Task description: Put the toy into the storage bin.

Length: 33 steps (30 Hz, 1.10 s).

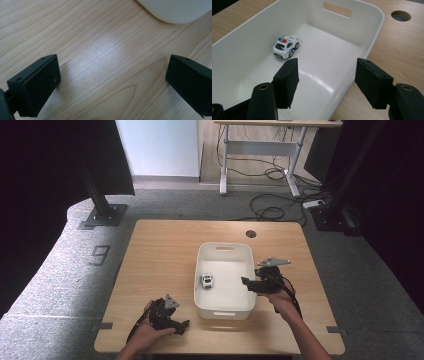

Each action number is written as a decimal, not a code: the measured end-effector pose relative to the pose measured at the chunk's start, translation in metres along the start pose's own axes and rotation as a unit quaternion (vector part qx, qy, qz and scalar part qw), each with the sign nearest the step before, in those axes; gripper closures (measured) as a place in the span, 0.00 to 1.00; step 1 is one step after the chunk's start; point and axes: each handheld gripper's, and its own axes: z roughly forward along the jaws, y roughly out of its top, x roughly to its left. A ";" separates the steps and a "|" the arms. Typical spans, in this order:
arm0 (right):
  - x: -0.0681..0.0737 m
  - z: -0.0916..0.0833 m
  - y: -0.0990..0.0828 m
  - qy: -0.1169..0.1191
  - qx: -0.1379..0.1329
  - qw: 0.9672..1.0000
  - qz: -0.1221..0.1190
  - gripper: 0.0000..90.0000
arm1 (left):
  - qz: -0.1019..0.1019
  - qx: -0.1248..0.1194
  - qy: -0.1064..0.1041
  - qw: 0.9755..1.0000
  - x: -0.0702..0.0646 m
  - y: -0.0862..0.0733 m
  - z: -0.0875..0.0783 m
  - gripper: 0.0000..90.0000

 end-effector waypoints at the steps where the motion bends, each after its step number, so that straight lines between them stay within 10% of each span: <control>1: -0.002 -0.001 -0.001 -0.002 -0.001 1.000 0.001 0.39 | -0.001 -0.001 0.000 1.000 0.000 0.000 0.000 0.00; 17: -0.029 -0.025 -0.036 -0.010 -0.033 0.999 0.015 0.39 | -0.002 -0.001 0.000 1.000 0.000 0.000 0.000 0.00; 33: -0.052 -0.023 -0.067 -0.034 -0.004 0.999 0.030 0.39 | -0.003 -0.003 0.001 1.000 -0.001 -0.001 0.000 0.00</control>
